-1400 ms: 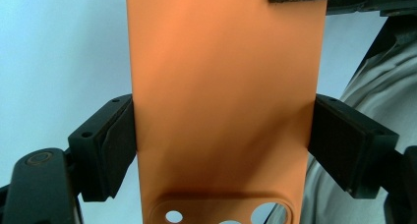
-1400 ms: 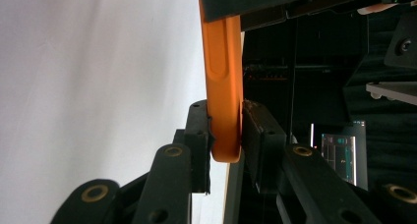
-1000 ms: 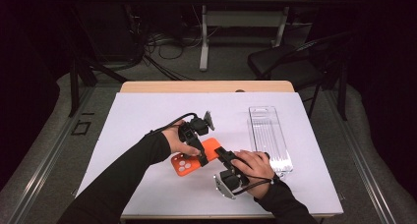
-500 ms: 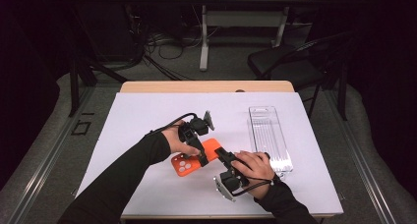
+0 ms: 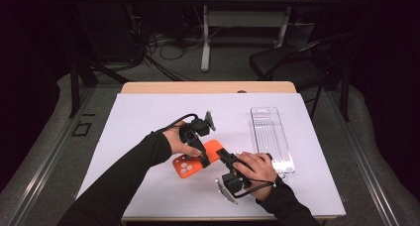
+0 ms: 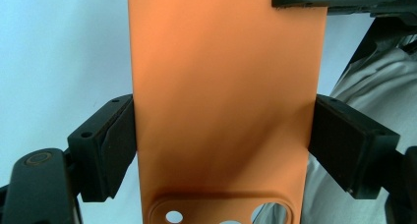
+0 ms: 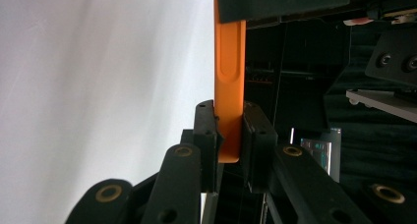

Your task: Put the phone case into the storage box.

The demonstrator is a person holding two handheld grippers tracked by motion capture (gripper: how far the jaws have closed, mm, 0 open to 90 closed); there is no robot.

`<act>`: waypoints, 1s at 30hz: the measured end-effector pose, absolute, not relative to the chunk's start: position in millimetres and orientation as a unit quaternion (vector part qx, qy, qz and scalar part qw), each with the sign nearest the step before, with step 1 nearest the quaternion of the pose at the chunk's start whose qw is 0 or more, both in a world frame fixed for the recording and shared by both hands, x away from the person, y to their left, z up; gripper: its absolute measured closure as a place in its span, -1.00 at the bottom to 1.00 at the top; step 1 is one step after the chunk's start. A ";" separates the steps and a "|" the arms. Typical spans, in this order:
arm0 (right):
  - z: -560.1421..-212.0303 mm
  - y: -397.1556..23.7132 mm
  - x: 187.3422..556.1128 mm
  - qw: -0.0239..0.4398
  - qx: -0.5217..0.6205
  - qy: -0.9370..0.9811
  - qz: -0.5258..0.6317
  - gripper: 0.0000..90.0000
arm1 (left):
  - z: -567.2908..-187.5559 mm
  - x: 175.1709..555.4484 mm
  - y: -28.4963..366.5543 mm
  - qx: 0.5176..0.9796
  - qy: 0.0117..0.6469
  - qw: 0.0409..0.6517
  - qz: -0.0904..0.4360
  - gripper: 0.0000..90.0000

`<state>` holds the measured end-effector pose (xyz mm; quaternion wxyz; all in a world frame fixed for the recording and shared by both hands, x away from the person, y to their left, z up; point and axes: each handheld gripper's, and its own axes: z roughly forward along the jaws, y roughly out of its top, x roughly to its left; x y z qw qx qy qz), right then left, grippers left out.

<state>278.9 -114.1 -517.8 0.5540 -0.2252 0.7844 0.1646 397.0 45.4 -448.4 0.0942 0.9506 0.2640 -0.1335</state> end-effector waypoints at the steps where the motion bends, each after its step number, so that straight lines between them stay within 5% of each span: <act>1: -517.7 -114.3 278.8 0.555 -0.225 0.784 0.163 0.77 | -448.6 397.1 45.4 0.950 0.264 0.096 -0.134 -0.64; 30: -516.1 -116.0 278.4 0.560 -0.223 0.779 0.172 0.79 | -450.3 398.7 49.0 0.943 0.274 0.111 -0.152 -0.65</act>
